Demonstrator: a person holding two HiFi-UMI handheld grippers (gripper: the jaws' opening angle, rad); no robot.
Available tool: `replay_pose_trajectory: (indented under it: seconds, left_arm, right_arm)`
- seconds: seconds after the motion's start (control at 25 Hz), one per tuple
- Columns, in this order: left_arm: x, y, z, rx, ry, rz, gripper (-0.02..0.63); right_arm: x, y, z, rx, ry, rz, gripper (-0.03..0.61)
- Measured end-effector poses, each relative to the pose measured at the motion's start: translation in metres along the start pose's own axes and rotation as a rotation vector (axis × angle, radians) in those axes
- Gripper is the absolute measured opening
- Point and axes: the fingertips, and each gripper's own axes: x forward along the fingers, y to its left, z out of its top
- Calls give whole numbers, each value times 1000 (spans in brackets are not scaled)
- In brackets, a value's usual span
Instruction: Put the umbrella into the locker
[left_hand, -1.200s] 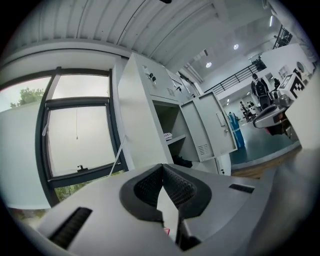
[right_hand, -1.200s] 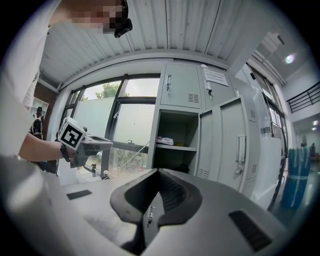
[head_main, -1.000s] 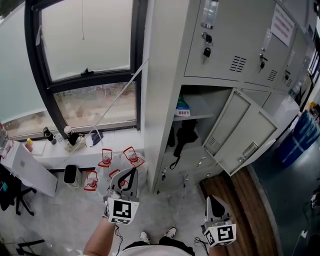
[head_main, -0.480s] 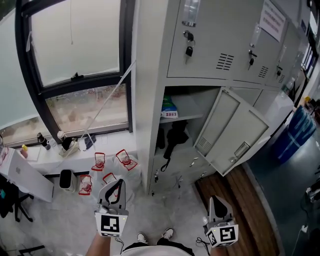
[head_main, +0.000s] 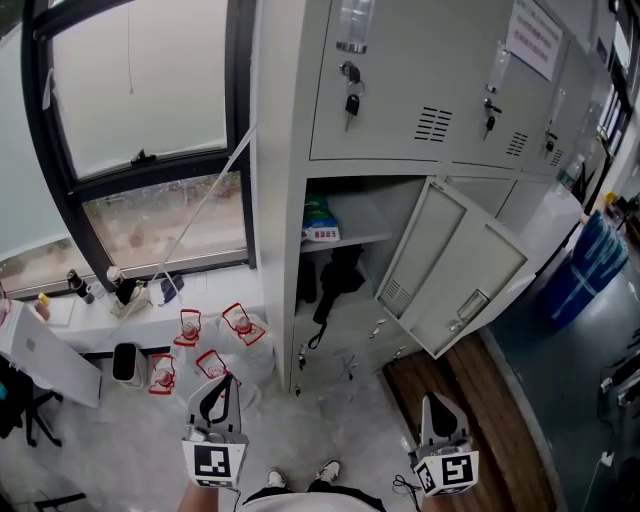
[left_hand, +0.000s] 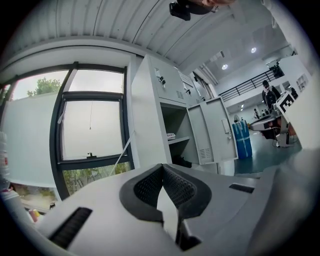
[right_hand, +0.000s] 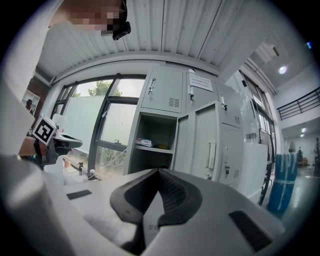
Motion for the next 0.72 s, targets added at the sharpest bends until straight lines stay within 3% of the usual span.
replay_pose_trajectory:
  seconds: [0.36,0.72]
  left_arm:
    - [4,2,6,4,-15,42,21]
    - [18,-12,18,23,-28,13,21]
  right_arm:
    - [6,-13,-5,4,-1,14,15]
    - [4,-28,-5,-7,0,-4,15]
